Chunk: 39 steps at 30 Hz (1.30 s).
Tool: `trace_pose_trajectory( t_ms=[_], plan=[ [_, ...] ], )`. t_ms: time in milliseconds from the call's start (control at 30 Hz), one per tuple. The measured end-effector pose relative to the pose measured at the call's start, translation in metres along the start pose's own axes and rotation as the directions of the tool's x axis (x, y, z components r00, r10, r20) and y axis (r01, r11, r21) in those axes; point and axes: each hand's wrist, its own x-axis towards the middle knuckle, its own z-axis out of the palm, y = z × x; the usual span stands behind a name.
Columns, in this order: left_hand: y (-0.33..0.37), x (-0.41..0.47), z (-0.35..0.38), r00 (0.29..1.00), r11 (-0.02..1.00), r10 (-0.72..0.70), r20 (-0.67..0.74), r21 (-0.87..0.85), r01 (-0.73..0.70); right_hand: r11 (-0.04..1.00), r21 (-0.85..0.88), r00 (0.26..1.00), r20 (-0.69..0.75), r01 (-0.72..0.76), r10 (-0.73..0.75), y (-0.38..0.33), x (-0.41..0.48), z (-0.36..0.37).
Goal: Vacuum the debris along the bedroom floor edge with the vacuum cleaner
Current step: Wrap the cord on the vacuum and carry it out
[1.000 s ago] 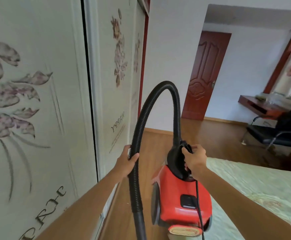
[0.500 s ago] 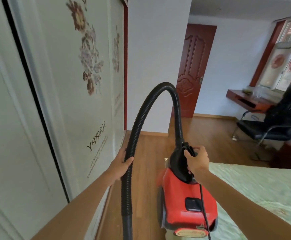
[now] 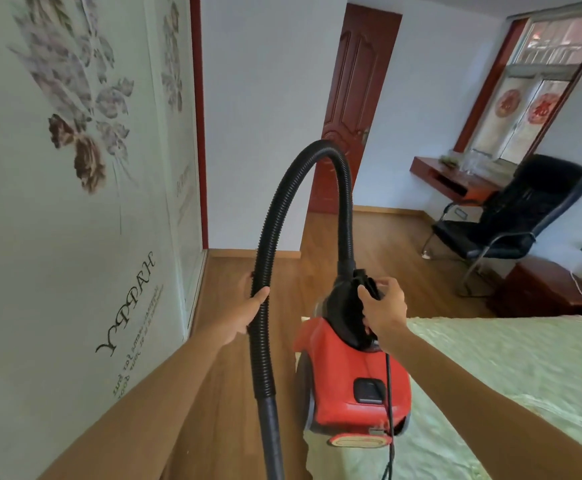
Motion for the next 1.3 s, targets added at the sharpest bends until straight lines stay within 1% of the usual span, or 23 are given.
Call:
trace_pose_trajectory(
  t_ms=[233,367,533,633,767,867,967,1100,1300],
  plan=[
    [0.026,0.080,-0.008,0.999,0.997,0.034,0.012,0.074,-0.035,0.999,0.044,0.999,-0.046,-0.016,0.018,-0.019,0.067,0.029],
    [0.038,0.120,-0.008,0.999,0.996,0.034,-0.002,0.087,-0.034,0.997,0.066,0.998,-0.050,-0.027,0.031,-0.024,0.105,0.046],
    [0.052,0.184,-0.018,0.997,0.991,0.074,-0.021,0.111,-0.071,0.995,0.093,0.998,-0.044,-0.038,0.042,-0.028,0.170,0.077],
    [0.060,0.233,-0.027,0.994,0.987,0.096,-0.057,0.137,-0.087,0.994,0.106,0.999,-0.031,-0.031,0.034,-0.033,0.220,0.100],
    [0.071,0.303,-0.035,0.991,0.985,0.096,-0.096,0.154,-0.081,0.995,0.094,1.000,-0.011,0.020,-0.019,-0.042,0.288,0.129],
    [0.080,0.345,-0.036,0.988,0.988,0.098,-0.122,0.129,-0.082,0.996,0.052,0.998,-0.002,0.069,-0.069,-0.049,0.333,0.149],
    [0.084,0.378,-0.039,0.985,0.989,0.094,-0.144,0.125,-0.076,0.994,0.058,0.996,-0.011,0.089,-0.088,-0.057,0.372,0.170],
    [0.085,0.420,-0.046,0.982,0.991,0.078,-0.174,0.120,-0.058,0.995,0.065,0.997,-0.007,0.071,-0.071,-0.062,0.414,0.193],
    [0.090,0.483,-0.054,0.969,0.983,0.137,-0.208,0.149,-0.107,0.996,0.071,0.999,0.002,0.050,-0.051,-0.068,0.463,0.228]
  ],
)
